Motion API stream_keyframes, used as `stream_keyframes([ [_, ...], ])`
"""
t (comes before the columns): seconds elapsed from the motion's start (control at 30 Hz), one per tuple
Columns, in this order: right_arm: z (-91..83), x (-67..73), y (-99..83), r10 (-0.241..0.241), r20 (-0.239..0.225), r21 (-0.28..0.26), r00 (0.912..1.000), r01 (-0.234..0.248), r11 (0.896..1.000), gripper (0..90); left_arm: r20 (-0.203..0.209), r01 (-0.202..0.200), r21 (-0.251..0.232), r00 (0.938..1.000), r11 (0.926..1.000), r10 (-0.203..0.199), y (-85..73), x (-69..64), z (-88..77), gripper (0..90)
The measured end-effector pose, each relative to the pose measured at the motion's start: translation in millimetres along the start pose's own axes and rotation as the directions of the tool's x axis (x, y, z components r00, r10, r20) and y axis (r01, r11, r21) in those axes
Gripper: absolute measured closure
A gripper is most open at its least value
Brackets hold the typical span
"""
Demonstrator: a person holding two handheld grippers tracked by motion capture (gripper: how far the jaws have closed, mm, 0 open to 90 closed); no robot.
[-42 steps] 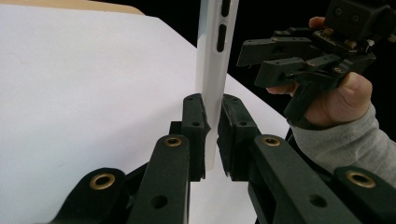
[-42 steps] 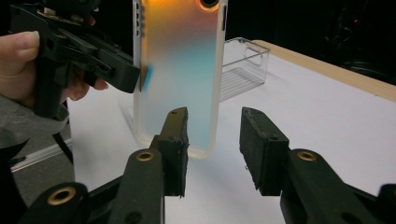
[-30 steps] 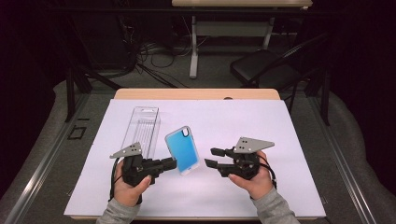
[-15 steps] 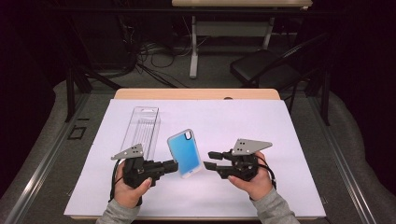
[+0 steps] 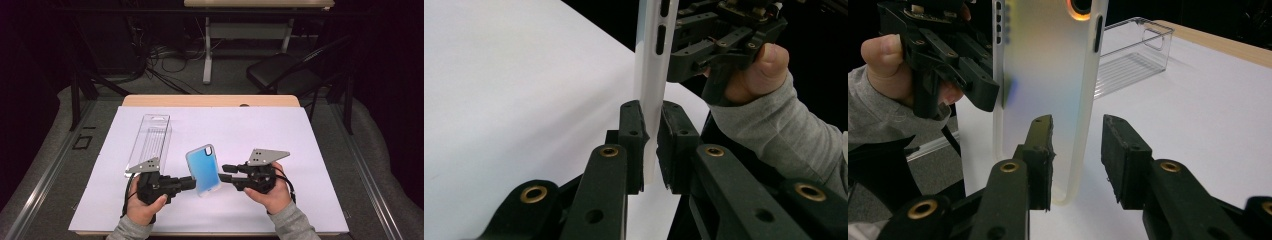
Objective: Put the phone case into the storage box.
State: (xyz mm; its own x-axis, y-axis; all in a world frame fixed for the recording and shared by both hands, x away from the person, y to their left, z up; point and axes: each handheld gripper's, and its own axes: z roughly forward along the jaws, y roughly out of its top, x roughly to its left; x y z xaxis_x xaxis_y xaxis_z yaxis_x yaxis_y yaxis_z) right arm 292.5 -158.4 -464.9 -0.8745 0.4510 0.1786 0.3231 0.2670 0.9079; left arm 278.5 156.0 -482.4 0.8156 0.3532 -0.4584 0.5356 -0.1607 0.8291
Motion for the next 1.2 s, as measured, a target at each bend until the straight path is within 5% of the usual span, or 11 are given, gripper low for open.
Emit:
stream_keyframes([
  [0.43, 0.7, -8.6, -4.9, 0.057, -0.056, 0.015, 0.9968, -0.056, 0.998, 72.4, 0.021, 0.002, 0.010, 0.9998, 0.9999, -0.002, -2.0, -1.7, 5.0, 81.4],
  [1.2, 1.7, -10.3, -6.5, 0.069, -0.073, 0.021, 0.9950, -0.067, 0.998, 81.3, 0.034, -0.008, 0.017, 0.9994, 0.9998, 0.007, -3.3, -2.2, 8.0, 81.4],
])
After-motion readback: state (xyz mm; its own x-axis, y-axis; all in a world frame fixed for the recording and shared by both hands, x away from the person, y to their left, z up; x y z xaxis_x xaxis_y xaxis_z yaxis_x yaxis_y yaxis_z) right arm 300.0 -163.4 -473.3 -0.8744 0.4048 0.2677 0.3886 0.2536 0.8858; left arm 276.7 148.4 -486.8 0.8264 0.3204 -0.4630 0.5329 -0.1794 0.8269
